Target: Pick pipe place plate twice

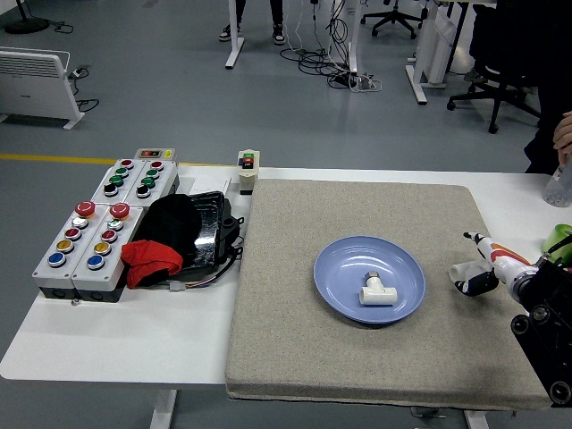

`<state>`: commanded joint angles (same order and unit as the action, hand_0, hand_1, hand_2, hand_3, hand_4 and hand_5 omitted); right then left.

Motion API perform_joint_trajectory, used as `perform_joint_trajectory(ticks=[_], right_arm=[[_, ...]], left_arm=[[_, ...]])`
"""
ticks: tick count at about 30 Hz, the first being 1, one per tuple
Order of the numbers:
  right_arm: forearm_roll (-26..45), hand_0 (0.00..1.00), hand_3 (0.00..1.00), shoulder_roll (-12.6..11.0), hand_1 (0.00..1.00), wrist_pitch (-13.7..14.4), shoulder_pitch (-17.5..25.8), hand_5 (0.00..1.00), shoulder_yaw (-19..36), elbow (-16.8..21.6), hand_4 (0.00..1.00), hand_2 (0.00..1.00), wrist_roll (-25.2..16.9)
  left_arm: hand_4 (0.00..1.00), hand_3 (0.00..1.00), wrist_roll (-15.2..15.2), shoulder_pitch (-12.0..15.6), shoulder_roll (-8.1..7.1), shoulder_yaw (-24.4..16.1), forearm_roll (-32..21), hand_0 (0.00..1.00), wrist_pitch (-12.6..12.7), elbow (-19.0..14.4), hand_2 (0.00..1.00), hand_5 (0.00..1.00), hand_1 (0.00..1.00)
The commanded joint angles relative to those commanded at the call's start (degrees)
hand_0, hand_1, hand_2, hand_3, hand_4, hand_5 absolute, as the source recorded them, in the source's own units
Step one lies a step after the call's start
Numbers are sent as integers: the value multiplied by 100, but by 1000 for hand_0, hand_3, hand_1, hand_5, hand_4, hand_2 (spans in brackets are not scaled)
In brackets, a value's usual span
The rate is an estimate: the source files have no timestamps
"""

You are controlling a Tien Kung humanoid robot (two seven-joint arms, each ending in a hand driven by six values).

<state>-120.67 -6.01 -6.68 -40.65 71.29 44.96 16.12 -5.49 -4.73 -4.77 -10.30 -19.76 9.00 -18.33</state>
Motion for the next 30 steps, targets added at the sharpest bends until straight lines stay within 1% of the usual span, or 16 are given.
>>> perform_joint_trajectory(ticks=[3,4,5,8,10,11,13,17,18,21,22,23,26,27,29,30], right_arm=[[-81,920,946,16,894,-34,-102,264,-66,-253,747,985,11],[-107,920,946,13,894,5,-137,264,-107,-348,747,985,-21],[-133,779,823,12,789,38,-159,237,-135,-411,710,831,-52],[-188,779,823,5,789,141,-225,237,-265,-572,710,831,-141],[-273,779,823,-31,789,155,-282,237,-512,-686,710,831,-120],[-293,425,614,-43,488,168,-299,114,-607,-723,510,498,-135],[-284,425,614,-52,488,206,-309,114,-666,-747,510,498,-162],[-227,425,614,-80,488,435,-287,114,-728,-705,510,498,-251],[-210,332,565,-92,414,461,-278,101,-731,-669,447,462,-258],[-183,332,565,-138,414,500,-248,101,-784,-523,447,462,-195],[-180,332,565,-162,414,503,-234,101,-825,-434,447,462,-152],[-148,269,549,-213,360,561,-204,147,-910,-286,391,433,-117],[-79,269,549,-289,360,608,-169,147,-1043,49,391,433,-75],[-45,269,549,-319,360,649,-153,147,-1125,247,391,433,-63],[23,269,549,-330,360,708,-152,147,-1257,509,391,433,-51],[63,275,547,-325,365,745,-169,165,-1339,635,373,437,-48]], left_arm=[[372,683,5,-6,2,18,-7,702,5,1,722,998,692],[372,683,5,-4,1,22,-7,702,4,0,722,998,692],[373,683,4,-3,1,24,-11,702,3,0,722,998,692],[373,683,-1,1,4,26,-20,702,3,1,722,998,692],[373,683,-21,10,-3,47,-26,702,-2,-8,722,998,692],[372,680,-32,16,-5,57,-38,702,-2,-11,722,998,691],[372,680,-42,22,-3,61,-60,702,1,-12,722,998,691],[372,680,-36,19,3,63,-62,702,8,-12,722,998,691],[372,678,-34,17,4,61,-61,701,9,-12,721,998,691],[372,678,-29,13,2,56,-54,701,11,-13,721,998,691],[372,678,-28,12,1,58,-51,701,11,-13,721,998,691],[371,676,-27,14,-1,58,-50,702,12,-14,721,998,691],[371,676,-25,15,-4,55,-49,702,12,-14,721,998,691],[371,676,-24,18,-6,50,-45,702,13,-15,721,998,691],[371,676,-24,21,-5,48,-53,702,13,-14,721,998,691],[371,675,-24,23,-4,49,-55,702,13,-14,721,998,690]])
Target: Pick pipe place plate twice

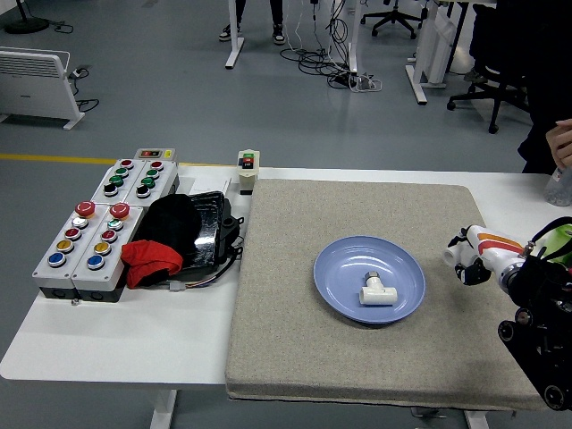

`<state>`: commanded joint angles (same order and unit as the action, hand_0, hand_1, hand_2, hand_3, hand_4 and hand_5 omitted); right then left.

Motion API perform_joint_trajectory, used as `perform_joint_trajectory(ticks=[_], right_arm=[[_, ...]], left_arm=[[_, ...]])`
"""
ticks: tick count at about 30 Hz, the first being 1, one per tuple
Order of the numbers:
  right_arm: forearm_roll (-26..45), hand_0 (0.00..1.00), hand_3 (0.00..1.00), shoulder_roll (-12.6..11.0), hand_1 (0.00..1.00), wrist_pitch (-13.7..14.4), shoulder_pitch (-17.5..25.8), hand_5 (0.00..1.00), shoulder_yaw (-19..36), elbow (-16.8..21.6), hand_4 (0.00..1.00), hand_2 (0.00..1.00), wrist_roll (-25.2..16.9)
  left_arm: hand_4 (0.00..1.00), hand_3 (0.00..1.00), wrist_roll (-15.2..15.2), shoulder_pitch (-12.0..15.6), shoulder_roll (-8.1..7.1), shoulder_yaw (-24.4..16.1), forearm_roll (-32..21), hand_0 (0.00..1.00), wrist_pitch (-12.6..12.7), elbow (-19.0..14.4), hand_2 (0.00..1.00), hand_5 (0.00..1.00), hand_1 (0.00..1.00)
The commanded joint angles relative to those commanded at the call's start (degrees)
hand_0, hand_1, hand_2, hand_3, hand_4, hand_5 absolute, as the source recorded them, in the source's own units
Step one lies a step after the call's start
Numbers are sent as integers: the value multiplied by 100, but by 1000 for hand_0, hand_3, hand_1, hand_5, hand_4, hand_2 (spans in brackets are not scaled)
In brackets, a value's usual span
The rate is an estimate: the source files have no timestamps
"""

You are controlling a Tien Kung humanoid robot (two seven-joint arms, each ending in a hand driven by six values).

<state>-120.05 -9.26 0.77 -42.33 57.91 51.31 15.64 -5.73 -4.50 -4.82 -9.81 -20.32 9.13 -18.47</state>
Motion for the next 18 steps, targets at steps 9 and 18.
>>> perform_joint_trajectory(ticks=[9,18], right_arm=[[345,286,569,611,411,-129,-555,161,-1126,272,371,452,110],[352,861,998,926,861,-772,-791,366,-1524,-164,796,998,262]], left_arm=[[370,674,2,24,15,8,-25,702,5,-1,720,998,691],[362,674,-4,19,11,10,-44,702,15,-2,718,998,690]])
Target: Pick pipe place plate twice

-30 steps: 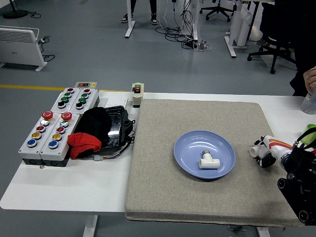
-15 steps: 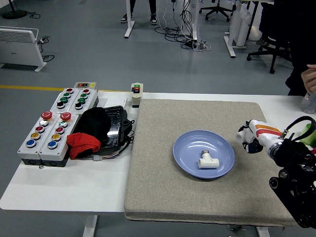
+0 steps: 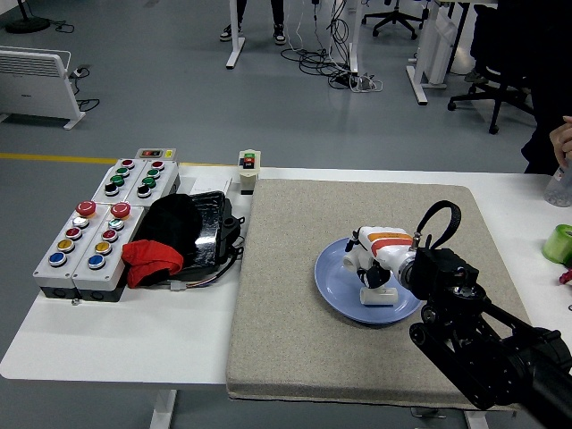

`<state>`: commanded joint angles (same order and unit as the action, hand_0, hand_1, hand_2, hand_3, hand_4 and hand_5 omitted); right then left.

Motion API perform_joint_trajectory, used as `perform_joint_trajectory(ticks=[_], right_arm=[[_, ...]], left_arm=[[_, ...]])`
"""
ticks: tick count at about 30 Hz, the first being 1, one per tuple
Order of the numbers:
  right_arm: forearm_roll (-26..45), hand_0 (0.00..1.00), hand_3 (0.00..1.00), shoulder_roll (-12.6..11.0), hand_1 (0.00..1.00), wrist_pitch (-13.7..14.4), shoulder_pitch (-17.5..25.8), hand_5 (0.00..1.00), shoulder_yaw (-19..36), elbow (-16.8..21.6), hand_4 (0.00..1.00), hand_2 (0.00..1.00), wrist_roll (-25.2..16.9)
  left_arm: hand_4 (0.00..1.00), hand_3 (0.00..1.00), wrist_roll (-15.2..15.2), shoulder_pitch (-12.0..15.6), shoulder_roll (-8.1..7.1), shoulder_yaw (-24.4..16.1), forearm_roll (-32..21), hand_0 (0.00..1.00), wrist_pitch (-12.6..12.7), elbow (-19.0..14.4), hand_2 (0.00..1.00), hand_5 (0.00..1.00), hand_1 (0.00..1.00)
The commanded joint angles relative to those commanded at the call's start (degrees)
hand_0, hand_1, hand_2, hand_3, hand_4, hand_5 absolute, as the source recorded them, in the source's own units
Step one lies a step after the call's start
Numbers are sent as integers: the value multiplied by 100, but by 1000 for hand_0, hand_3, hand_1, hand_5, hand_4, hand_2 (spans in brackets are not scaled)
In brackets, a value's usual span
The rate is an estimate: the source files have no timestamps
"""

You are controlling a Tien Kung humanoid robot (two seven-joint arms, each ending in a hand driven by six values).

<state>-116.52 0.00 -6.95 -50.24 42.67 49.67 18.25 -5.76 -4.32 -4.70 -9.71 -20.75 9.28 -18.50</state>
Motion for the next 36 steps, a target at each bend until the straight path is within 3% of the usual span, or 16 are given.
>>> perform_joint_trajectory(ticks=[5,6,12,17,18,20,23,24,26,29,30,31,35,36], right_arm=[[206,861,998,0,861,-11,14,366,81,5,796,998,-253],[230,936,998,0,917,-21,15,408,93,18,883,998,-278],[225,944,998,0,924,191,24,397,199,134,905,998,-470],[91,944,998,0,924,590,145,397,551,424,905,998,-621],[83,936,998,-18,901,741,201,355,707,513,830,998,-654],[102,936,998,-51,901,1017,270,355,993,663,830,998,-678],[667,936,998,-223,901,1467,506,355,1596,1000,830,998,-923],[838,894,998,-253,849,1528,539,369,1729,1042,700,986,-958],[1322,894,998,-428,849,1622,768,369,2166,1288,700,986,-1210],[2029,894,998,-602,849,1552,1039,369,2685,1555,700,986,-1465],[2290,842,928,-704,803,1511,1191,426,2867,1688,660,908,-1525],[2551,842,928,-759,803,1513,1304,426,3012,1777,660,908,-1552],[3519,842,928,-865,803,1543,1722,426,3515,2007,660,908,-1610],[3743,827,892,-869,790,1555,1800,474,3601,2032,635,887,-1614]], left_arm=[[362,674,1,-13,3,47,-30,702,4,3,718,998,690],[361,672,2,-15,2,53,-34,702,2,4,718,998,689],[362,670,4,-14,1,87,-60,702,-5,6,718,998,690],[362,670,8,-13,1,82,-50,702,-3,6,718,998,690],[362,671,9,-14,0,73,-41,701,-2,5,717,998,689],[362,671,12,-17,-2,60,-25,701,-1,5,717,998,689],[362,671,8,-18,-5,52,-22,701,-5,6,717,998,689],[362,670,7,-19,-7,46,-16,702,-6,5,717,998,688],[362,670,2,-15,-12,33,-8,702,-11,6,717,998,688],[362,670,6,-17,-11,33,7,702,-13,5,717,998,688],[362,670,8,-18,-10,37,10,702,-13,7,717,998,689],[362,670,8,-17,-11,41,8,702,-17,9,717,998,689],[362,670,19,-18,-5,57,-3,702,-22,16,717,998,689],[362,670,20,-18,-6,60,-5,702,-23,17,717,998,689]])
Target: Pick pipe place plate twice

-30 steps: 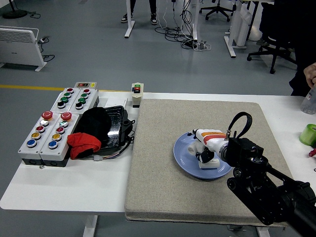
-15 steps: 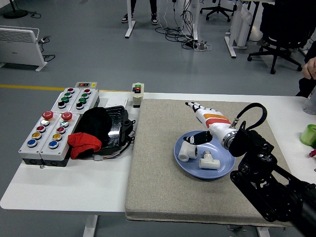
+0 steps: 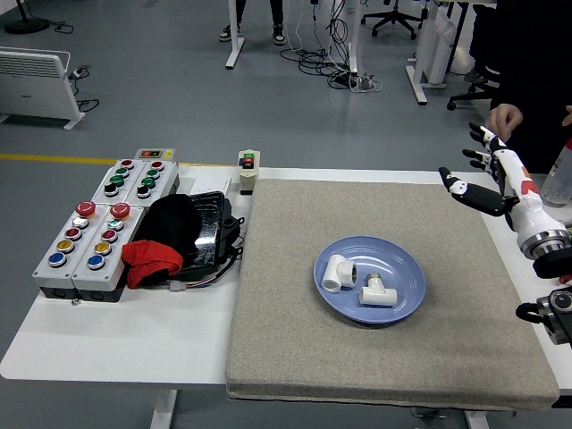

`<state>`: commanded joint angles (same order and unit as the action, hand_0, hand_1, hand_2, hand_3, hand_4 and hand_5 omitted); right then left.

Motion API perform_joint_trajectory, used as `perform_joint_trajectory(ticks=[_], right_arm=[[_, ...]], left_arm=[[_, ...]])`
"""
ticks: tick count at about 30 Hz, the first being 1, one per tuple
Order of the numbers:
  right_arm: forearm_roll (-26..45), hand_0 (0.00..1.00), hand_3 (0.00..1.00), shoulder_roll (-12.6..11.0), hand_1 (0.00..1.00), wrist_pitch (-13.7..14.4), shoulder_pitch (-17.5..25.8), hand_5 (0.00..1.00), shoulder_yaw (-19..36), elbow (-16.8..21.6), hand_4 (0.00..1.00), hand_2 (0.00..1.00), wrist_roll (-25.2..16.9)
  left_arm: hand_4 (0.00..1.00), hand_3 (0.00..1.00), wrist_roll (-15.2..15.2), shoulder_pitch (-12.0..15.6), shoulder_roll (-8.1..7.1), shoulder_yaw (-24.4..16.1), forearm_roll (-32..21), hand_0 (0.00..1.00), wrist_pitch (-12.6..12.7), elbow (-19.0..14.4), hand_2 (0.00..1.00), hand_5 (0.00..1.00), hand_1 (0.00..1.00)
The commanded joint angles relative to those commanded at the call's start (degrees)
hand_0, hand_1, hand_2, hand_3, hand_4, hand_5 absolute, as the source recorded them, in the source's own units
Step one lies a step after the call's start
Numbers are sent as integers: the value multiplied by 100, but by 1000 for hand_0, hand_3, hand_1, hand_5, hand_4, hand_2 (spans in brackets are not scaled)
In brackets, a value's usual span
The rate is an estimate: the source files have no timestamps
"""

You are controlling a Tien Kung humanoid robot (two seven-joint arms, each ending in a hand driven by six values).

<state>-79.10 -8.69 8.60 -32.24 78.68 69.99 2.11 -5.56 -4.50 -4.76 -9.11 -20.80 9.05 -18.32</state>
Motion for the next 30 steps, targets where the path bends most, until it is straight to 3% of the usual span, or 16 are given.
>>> perform_joint_trajectory(ticks=[11,18,30], right_arm=[[2489,818,885,257,780,136,1229,517,1177,356,612,876,-58],[2490,807,874,274,772,141,1539,545,1679,311,590,866,-35],[2505,803,857,289,768,4,1647,537,2116,312,582,855,-54]], left_arm=[[363,671,22,14,6,62,-5,702,0,14,717,998,689],[361,670,18,24,-5,99,-12,701,2,11,718,998,689],[360,673,15,15,-18,159,-2,701,4,-5,719,998,689]])
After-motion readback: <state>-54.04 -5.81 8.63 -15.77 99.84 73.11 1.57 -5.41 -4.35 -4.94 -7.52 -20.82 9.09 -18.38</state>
